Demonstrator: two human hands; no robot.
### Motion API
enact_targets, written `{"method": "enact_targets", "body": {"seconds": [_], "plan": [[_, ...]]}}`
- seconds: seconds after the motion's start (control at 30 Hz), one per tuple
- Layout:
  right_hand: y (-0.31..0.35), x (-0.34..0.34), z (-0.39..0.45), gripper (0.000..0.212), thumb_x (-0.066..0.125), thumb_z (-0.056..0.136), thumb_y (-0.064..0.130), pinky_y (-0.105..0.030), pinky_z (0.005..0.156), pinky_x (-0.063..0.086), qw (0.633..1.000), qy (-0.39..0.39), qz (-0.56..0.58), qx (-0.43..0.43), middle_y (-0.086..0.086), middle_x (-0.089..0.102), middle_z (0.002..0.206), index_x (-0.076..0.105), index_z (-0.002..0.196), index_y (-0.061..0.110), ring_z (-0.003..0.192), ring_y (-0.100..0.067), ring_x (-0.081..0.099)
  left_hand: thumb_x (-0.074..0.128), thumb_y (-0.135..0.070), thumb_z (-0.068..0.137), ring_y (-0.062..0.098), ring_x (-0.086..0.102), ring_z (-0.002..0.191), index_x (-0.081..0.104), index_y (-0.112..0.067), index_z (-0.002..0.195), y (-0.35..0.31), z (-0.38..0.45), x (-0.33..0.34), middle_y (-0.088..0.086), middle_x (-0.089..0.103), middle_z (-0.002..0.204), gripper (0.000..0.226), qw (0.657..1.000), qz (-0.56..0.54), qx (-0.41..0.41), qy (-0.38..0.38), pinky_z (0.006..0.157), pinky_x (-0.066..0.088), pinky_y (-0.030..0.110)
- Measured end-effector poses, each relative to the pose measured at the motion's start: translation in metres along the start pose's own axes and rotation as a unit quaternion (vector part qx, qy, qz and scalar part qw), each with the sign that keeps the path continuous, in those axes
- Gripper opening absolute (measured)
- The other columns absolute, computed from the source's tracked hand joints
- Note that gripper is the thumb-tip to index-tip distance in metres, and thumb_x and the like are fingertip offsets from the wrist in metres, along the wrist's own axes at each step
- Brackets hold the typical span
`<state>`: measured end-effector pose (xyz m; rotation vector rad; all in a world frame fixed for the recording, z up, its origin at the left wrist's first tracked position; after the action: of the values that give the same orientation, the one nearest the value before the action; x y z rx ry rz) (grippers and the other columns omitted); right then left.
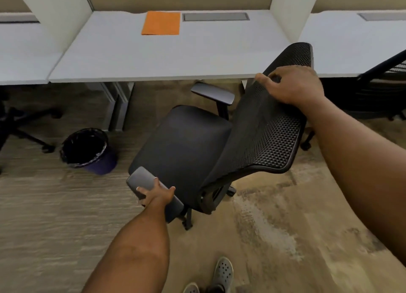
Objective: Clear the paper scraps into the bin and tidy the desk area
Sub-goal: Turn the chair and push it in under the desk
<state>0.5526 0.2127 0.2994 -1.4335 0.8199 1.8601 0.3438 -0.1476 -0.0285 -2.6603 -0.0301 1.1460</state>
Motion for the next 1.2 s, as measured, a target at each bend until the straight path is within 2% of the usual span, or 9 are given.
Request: {"method": "enact_targets", "body": {"seconds": [0.17, 0.27, 0.4, 0.53, 0.67, 0.8, 0.97, 1.1, 1.2], "plan": [[-0.002, 0.009, -0.005, 0.088, 0.019, 0.076, 0.092, -0.067, 0.110, 0.014, 0.997, 0.057, -0.047, 0.011, -0.002, 0.060, 0.132, 0.069, 0.112, 0.030, 0.132, -0.028, 0.042, 0.058, -0.060, 0.086, 0.053, 0.010, 0.141, 0.007, -0.050, 0.150, 0.015, 0.011, 0.012, 0.015, -0.034, 0.154, 0.083, 1.000, -0.007, 0.006, -0.029, 0.112, 0.029, 0.056], [0.001, 0.014, -0.013, 0.092, 0.017, 0.070, 0.096, -0.072, 0.105, 0.018, 0.993, 0.094, -0.076, 0.016, -0.002, 0.053, 0.142, 0.067, 0.115, 0.034, 0.139, -0.027, 0.033, 0.064, -0.062, 0.080, 0.053, 0.018, 0.138, 0.008, -0.052, 0.149, 0.021, 0.009, 0.011, 0.010, -0.033, 0.155, 0.089, 0.998, -0.019, 0.013, -0.055, 0.106, 0.037, 0.054], [-0.001, 0.017, -0.023, 0.100, 0.020, 0.069, 0.096, -0.065, 0.100, 0.031, 0.986, 0.112, -0.105, 0.056, -0.004, 0.047, 0.148, 0.063, 0.125, 0.026, 0.144, -0.024, 0.026, 0.066, -0.051, 0.084, 0.049, 0.025, 0.137, 0.010, -0.051, 0.149, 0.017, 0.004, 0.002, 0.013, -0.028, 0.157, 0.085, 0.996, -0.045, 0.008, -0.073, 0.100, 0.041, 0.052], [-0.004, 0.011, -0.038, 0.107, 0.022, 0.068, 0.094, -0.061, 0.100, 0.038, 0.986, 0.100, -0.101, 0.083, -0.013, 0.044, 0.147, 0.059, 0.129, 0.014, 0.137, -0.031, 0.037, 0.064, -0.046, 0.088, 0.051, 0.025, 0.136, 0.012, -0.049, 0.150, 0.026, 0.000, -0.002, 0.011, -0.026, 0.158, 0.082, 0.996, -0.050, 0.019, -0.076, 0.101, 0.040, 0.054], [0.001, 0.008, -0.053, 0.098, 0.028, 0.072, 0.090, -0.059, 0.093, 0.043, 0.987, 0.087, -0.109, 0.085, -0.015, 0.050, 0.135, 0.063, 0.119, 0.011, 0.123, -0.036, 0.048, 0.061, -0.046, 0.090, 0.051, 0.024, 0.137, 0.009, -0.046, 0.151, 0.037, -0.001, -0.005, 0.013, -0.026, 0.158, 0.081, 0.995, -0.053, 0.017, -0.080, 0.103, 0.038, 0.054], [0.009, 0.005, -0.070, 0.098, 0.034, 0.072, 0.089, -0.057, 0.090, 0.043, 0.986, 0.073, -0.113, 0.099, -0.018, 0.051, 0.133, 0.062, 0.121, 0.009, 0.119, -0.038, 0.050, 0.061, -0.047, 0.090, 0.053, 0.027, 0.133, 0.008, -0.045, 0.152, 0.052, -0.001, -0.009, 0.015, -0.025, 0.158, 0.081, 0.995, -0.054, 0.007, -0.084, 0.099, 0.041, 0.054], [0.026, 0.001, -0.101, 0.106, 0.034, 0.071, 0.090, -0.058, 0.093, 0.039, 0.984, 0.070, -0.112, 0.123, -0.021, 0.050, 0.134, 0.053, 0.130, 0.005, 0.121, -0.040, 0.049, 0.062, -0.045, 0.091, 0.053, 0.021, 0.137, 0.006, -0.045, 0.152, 0.074, 0.004, -0.017, 0.012, -0.026, 0.158, 0.083, 0.998, -0.023, 0.019, -0.063, 0.104, 0.036, 0.056], [0.048, -0.008, -0.132, 0.117, 0.017, 0.064, 0.098, -0.060, 0.092, 0.038, 0.986, 0.059, -0.104, 0.119, -0.021, 0.056, 0.128, 0.061, 0.120, 0.006, 0.118, -0.041, 0.051, 0.051, -0.050, 0.095, 0.045, 0.005, 0.145, 0.011, -0.035, 0.154, 0.083, 0.001, -0.032, 0.009, -0.014, 0.162, 0.073, 0.996, 0.041, 0.062, -0.041, 0.115, 0.020, 0.056], [0.067, -0.013, -0.153, 0.127, 0.000, 0.059, 0.100, -0.060, 0.093, 0.038, 0.987, 0.086, -0.096, 0.099, -0.023, 0.056, 0.130, 0.063, 0.120, 0.007, 0.121, -0.040, 0.050, 0.043, -0.052, 0.098, 0.040, 0.014, 0.146, 0.026, -0.018, 0.153, 0.066, -0.022, -0.060, 0.015, 0.014, 0.162, 0.067, 0.988, 0.032, 0.134, -0.069, 0.117, 0.018, 0.053]]}}
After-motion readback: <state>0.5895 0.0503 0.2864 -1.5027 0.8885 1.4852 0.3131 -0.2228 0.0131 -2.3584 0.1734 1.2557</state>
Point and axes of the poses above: each hand's wrist, its own z-axis towards the middle knuckle, its own x-axis out of the palm, y = z × x, the point moved 7 cm from there along z, towards the middle knuckle
